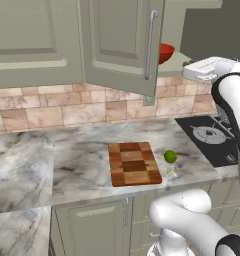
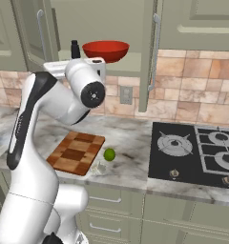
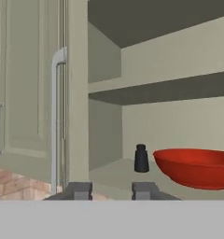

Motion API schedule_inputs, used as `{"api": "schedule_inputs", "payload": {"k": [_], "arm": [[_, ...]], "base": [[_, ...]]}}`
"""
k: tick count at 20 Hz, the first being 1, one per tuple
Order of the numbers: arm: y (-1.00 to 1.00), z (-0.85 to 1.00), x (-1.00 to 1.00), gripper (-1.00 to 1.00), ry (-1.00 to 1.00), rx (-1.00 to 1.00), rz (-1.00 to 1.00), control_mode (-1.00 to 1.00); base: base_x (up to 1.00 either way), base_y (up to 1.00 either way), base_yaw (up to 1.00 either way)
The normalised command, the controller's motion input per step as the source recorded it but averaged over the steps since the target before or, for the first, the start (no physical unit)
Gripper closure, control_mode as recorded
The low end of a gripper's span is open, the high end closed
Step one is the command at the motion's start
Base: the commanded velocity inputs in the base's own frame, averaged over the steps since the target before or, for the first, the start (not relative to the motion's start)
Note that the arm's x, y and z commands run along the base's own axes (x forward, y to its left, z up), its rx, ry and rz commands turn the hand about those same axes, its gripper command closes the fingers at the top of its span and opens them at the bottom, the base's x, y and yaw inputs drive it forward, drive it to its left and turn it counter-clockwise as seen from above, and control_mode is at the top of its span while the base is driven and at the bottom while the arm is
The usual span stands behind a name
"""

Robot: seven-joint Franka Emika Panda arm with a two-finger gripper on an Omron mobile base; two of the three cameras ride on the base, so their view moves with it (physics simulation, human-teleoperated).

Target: Open the cabinet. Place the bowl and condiment on the counter. Then place the lime and garlic on the cutting board.

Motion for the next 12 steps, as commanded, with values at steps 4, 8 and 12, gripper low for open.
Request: {"api": "schedule_inputs", "payload": {"k": [4, 8, 12], "arm": [[0.18, 0.00, 0.00, -1.00, -0.15, -0.01, 0.06, -1.00], [0.10, 0.00, 0.00, -1.00, -0.17, -0.05, 0.04, -1.00], [-0.03, 0.06, 0.00, -1.00, -0.14, -0.15, 0.00, -1.00]], "base": [[0.00, 0.00, 0.00], [0.00, 0.00, 0.00], [0.00, 0.00, 0.00]]}}
